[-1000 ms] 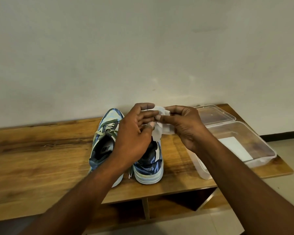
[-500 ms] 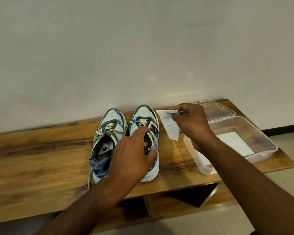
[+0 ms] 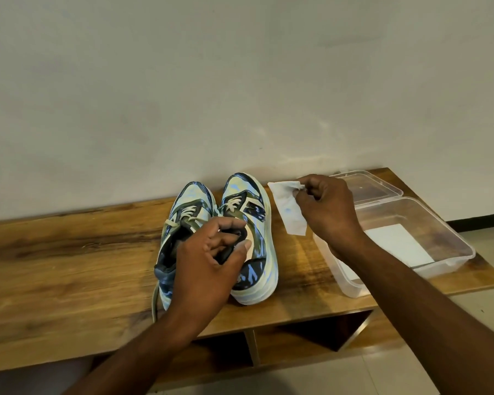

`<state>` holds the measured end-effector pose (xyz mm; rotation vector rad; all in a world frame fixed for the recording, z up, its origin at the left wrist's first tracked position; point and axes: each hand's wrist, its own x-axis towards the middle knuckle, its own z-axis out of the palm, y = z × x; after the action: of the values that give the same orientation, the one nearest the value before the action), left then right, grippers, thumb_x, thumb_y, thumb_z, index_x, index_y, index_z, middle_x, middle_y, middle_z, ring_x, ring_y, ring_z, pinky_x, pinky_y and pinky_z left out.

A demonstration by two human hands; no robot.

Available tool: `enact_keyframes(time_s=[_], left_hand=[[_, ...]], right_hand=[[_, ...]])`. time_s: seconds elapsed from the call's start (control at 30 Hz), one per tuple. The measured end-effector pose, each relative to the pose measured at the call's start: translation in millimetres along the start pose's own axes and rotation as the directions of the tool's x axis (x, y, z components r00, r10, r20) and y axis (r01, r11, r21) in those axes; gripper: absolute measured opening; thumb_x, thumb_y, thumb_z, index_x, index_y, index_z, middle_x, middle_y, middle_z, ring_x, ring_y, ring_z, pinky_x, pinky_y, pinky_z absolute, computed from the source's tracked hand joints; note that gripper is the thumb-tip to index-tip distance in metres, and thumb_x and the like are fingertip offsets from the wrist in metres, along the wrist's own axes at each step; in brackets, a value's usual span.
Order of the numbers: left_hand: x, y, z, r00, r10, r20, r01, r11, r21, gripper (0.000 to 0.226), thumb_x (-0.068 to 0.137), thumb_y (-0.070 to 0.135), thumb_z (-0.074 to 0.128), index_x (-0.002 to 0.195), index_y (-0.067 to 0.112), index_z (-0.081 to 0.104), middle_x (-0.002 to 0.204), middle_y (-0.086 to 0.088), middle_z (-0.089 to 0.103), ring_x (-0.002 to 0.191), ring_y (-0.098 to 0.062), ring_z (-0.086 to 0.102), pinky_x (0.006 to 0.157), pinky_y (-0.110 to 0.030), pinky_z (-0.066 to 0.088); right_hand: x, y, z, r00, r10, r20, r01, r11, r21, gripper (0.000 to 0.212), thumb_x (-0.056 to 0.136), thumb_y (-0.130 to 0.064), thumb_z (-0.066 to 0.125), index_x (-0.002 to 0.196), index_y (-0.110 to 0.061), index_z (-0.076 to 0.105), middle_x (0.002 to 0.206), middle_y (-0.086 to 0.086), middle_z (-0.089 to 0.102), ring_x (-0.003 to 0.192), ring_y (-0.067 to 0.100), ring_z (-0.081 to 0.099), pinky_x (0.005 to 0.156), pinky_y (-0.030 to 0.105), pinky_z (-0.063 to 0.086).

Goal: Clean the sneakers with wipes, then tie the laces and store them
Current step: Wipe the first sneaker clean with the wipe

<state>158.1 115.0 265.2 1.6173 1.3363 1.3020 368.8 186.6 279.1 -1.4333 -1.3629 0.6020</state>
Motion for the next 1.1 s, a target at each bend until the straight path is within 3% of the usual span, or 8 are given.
enact_keyframes(time_s=[0.13, 0.27, 0.4, 0.57, 0.77, 0.9, 1.0, 1.1], left_hand=[[-3.8, -4.2, 2.7, 1.000, 0.025, 0.012, -0.024, 0.997, -0.068, 0.027, 0.090, 0.005, 0.077, 0.112, 0.019, 0.072, 0.096, 0.007, 0.079, 0.093, -0.009, 0.076, 0.079, -0.023, 0.060], [-3.9, -10.6, 1.5, 1.000, 0.016, 0.005, -0.015, 0.989, -0.149, 0.031, 0.090, 0.007, 0.076, 0.118, 0.018, 0.070, 0.097, 0.002, 0.079, 0.098, -0.013, 0.076, 0.083, -0.029, 0.061], [0.2, -15.4, -6.9, 1.000, 0.027, 0.003, -0.026, 0.981, -0.195, 0.032, 0.092, 0.004, 0.074, 0.120, 0.019, 0.069, 0.102, 0.000, 0.079, 0.100, -0.017, 0.076, 0.088, -0.035, 0.061], [5.3, -25.5, -20.5, 1.000, 0.007, -0.019, -0.011, 0.980, -0.201, 0.032, 0.093, 0.004, 0.073, 0.121, 0.018, 0.069, 0.104, -0.003, 0.079, 0.102, -0.020, 0.075, 0.091, -0.043, 0.060], [8.4, -31.3, -30.8, 0.995, -0.089, -0.052, 0.078, 0.981, -0.175, 0.029, 0.094, 0.006, 0.073, 0.119, 0.020, 0.069, 0.094, -0.001, 0.079, 0.095, -0.016, 0.076, 0.086, -0.040, 0.061], [11.4, -32.4, -34.0, 0.985, -0.162, -0.057, 0.158, 0.985, -0.068, 0.023, 0.097, 0.014, 0.070, 0.117, 0.025, 0.070, 0.090, 0.005, 0.079, 0.088, -0.008, 0.075, 0.076, -0.034, 0.061], [13.8, -32.0, -32.7, 0.981, -0.178, -0.083, 0.178, 0.984, -0.001, 0.020, 0.096, 0.019, 0.071, 0.115, 0.023, 0.074, 0.089, 0.012, 0.079, 0.086, 0.000, 0.073, 0.075, -0.027, 0.059], [15.7, -30.9, -32.0, 0.984, -0.159, -0.080, 0.161, 0.987, 0.025, 0.016, 0.098, 0.028, 0.070, 0.108, 0.020, 0.080, 0.094, 0.012, 0.079, 0.091, 0.002, 0.073, 0.083, -0.028, 0.061]], right_hand=[[0.8, 0.9, 6.5, 0.999, -0.036, -0.007, 0.036, 0.999, 0.024, 0.032, 0.094, -0.005, 0.064, 0.084, -0.035, 0.071, 0.077, -0.010, 0.072, 0.073, 0.010, 0.068, 0.070, 0.035, 0.057], [1.2, 4.2, 14.8, 0.998, -0.067, 0.021, 0.066, 0.998, 0.023, 0.023, 0.095, -0.004, 0.061, 0.100, -0.020, 0.077, 0.083, -0.009, 0.074, 0.075, 0.010, 0.067, 0.069, 0.031, 0.055], [-2.6, 3.1, 18.1, 0.994, -0.095, 0.049, 0.094, 0.995, 0.031, 0.029, 0.093, -0.002, 0.059, 0.101, -0.021, 0.079, 0.090, -0.010, 0.076, 0.083, 0.011, 0.069, 0.071, 0.033, 0.057], [-9.1, 2.8, 20.4, 0.985, -0.146, 0.086, 0.144, 0.989, 0.027, 0.031, 0.088, 0.003, 0.062, 0.097, -0.021, 0.079, 0.085, -0.015, 0.072, 0.066, -0.001, 0.057, 0.061, 0.010, 0.040], [-14.6, 1.8, 23.8, 0.971, -0.208, 0.115, 0.212, 0.977, -0.021, 0.030, 0.086, 0.003, 0.067, 0.097, -0.022, 0.081, 0.093, -0.013, 0.077, 0.071, 0.003, 0.063, 0.064, 0.013, 0.045], [-21.6, -5.5, 27.6, 0.963, -0.205, 0.174, 0.211, 0.977, -0.019, 0.030, 0.082, -0.001, 0.072, 0.101, -0.021, 0.082, 0.100, -0.012, 0.076, 0.089, 0.005, 0.070, 0.075, 0.025, 0.058], [-26.6, -10.3, 31.0, 0.948, -0.218, 0.234, 0.226, 0.974, -0.006, 0.021, 0.082, -0.022, 0.081, 0.103, -0.022, 0.081, 0.105, -0.012, 0.076, 0.096, 0.003, 0.070, 0.083, 0.034, 0.061], [-29.4, -16.1, 34.9, 0.943, -0.238, 0.234, 0.250, 0.968, -0.023, 0.029, 0.081, -0.044, 0.082, 0.102, -0.024, 0.081, 0.102, -0.014, 0.076, 0.095, 0.002, 0.071, 0.081, 0.032, 0.061]])
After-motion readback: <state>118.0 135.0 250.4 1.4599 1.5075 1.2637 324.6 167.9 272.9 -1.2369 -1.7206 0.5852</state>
